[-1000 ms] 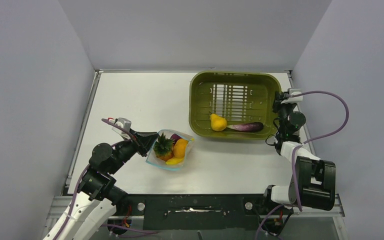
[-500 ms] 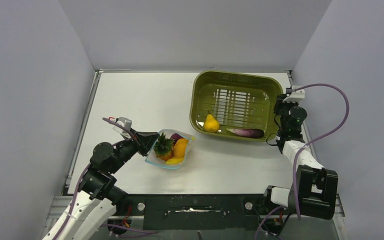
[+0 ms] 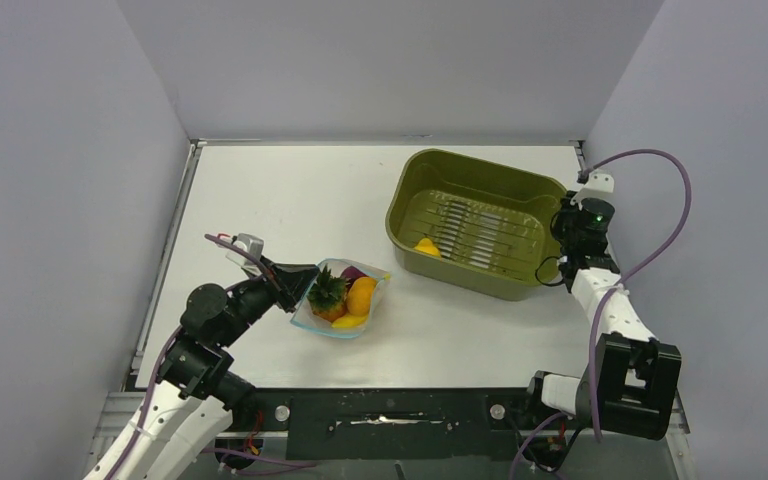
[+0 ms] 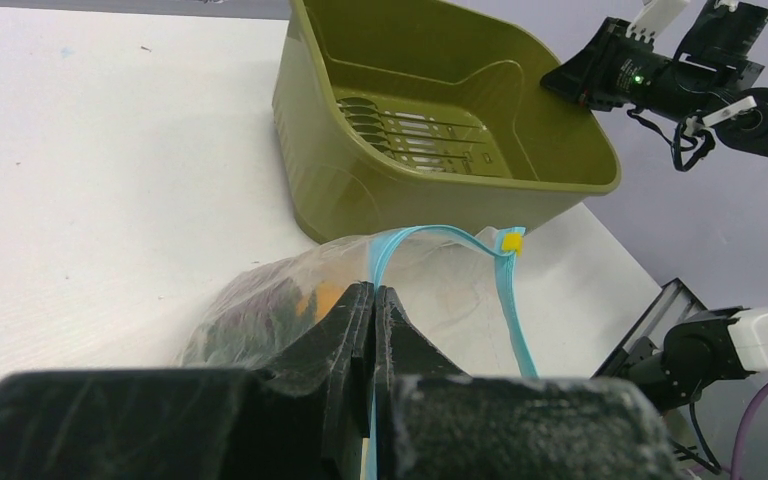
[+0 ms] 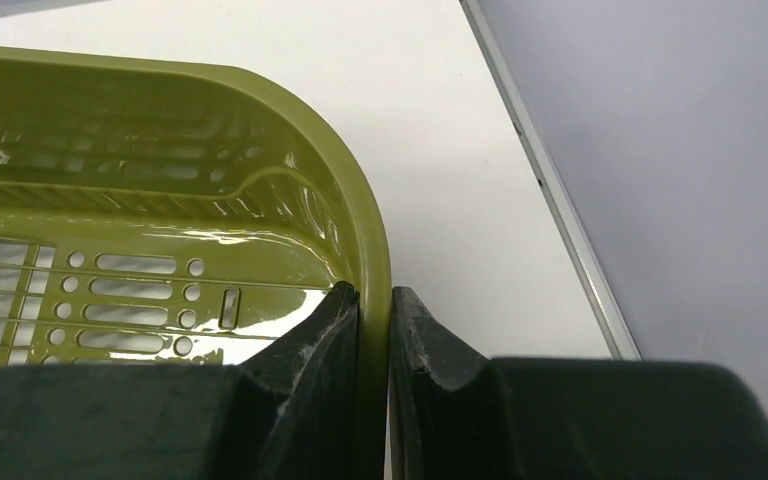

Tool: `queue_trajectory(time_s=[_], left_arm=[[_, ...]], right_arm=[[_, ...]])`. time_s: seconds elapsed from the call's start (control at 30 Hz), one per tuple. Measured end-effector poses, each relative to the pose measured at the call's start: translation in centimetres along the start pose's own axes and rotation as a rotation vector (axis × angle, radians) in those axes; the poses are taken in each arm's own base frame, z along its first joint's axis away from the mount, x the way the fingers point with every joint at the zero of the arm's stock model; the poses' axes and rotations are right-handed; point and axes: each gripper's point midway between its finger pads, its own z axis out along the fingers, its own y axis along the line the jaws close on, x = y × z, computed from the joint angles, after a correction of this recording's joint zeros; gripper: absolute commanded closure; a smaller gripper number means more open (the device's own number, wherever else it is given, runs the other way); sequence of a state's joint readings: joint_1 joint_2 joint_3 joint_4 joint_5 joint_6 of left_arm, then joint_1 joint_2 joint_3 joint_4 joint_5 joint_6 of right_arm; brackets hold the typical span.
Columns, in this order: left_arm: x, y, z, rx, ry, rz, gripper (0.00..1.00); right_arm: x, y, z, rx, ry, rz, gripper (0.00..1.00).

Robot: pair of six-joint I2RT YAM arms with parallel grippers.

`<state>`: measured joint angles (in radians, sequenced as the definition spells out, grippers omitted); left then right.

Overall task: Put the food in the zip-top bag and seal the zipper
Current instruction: Move the bin to the center of the board.

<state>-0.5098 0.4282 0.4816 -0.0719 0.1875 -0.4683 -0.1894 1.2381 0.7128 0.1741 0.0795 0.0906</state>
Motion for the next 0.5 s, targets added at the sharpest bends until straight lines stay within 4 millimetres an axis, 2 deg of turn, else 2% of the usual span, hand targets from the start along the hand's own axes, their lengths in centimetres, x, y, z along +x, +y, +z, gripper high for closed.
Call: queue_trajectory(time_s=[0.1,0.17,0.33,0.5], left_arm=[[0.1,0.1,0.1,-0.006,0.004,-0.007,1.00],[0.1,0.2,0.1,-0.013,0.009,-0.018,1.00],[0.2,0.2,0.2,-0.015,0.012,-0.027,1.00],[0.1,0.1,0.0,-0.014,0.009,-0.027,1.00]], right_arm=[[0.7,-0.4,-0.1,0.027,0.035,0.009,0.70],[1.9,-0.8,-0.2,0.052,0.083,0.015,0.64],[2.0,-1.2,0.0,0.090,0.114,0.056,0.56],[2.6,-1.7,-0.6,0.139,0.170,0.110,0.48]])
